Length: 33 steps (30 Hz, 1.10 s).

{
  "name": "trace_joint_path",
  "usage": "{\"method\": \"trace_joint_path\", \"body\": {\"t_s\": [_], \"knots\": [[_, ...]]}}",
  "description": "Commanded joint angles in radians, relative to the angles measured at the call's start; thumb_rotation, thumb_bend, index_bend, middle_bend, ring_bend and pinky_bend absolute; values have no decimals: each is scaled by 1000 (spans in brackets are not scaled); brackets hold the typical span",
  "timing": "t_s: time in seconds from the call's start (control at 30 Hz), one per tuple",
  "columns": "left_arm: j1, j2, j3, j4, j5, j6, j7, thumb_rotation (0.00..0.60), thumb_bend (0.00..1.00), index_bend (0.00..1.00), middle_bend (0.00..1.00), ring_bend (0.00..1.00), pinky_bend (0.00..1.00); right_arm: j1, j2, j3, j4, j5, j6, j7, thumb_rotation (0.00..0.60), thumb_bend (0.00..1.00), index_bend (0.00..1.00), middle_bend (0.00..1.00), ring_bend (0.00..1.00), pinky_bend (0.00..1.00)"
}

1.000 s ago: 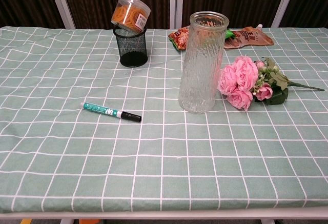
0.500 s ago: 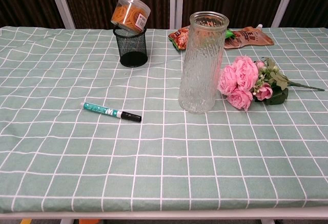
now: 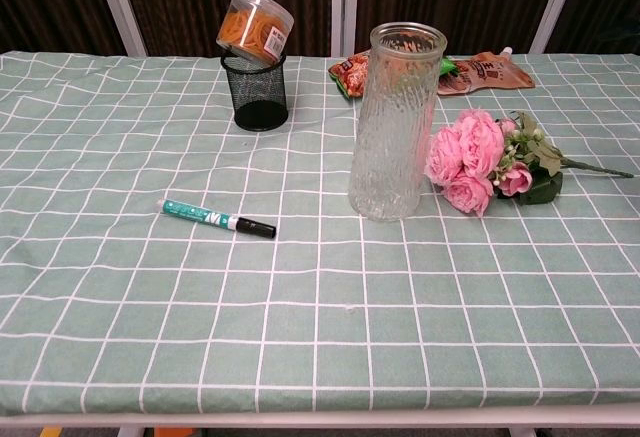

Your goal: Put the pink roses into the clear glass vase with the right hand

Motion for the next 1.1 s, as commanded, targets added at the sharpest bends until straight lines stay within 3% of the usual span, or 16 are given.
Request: {"method": "trace_joint_path", "body": {"t_s": [0.03, 0.3, 0.67, 0.87, 1.1], "knots": [[1, 4, 0, 2, -4, -9, -8, 600, 66, 107, 19, 0, 50, 88, -52, 18, 25, 103, -85, -91, 600, 0, 0, 0, 0, 0], [7, 3, -6, 38, -25, -30, -38, 600, 67, 107, 36, 0, 50, 203, -149, -10, 87, 260, -137, -227, 600, 0, 0, 0, 0, 0], [13, 17, -17, 42, -28, -30, -91, 600, 67, 107, 36, 0, 47, 312, -248, -59, 172, 401, -176, -305, 600, 0, 0, 0, 0, 0], [17, 22, -16, 42, -27, -30, -88, 600, 67, 107, 36, 0, 47, 360, -310, -80, 241, 445, -199, -317, 600, 0, 0, 0, 0, 0], [19, 27, -7, 43, -17, -38, -91, 600, 68, 108, 36, 0, 47, 365, -353, -105, 283, 420, -159, -308, 600, 58, 0, 19, 0, 4]]}}
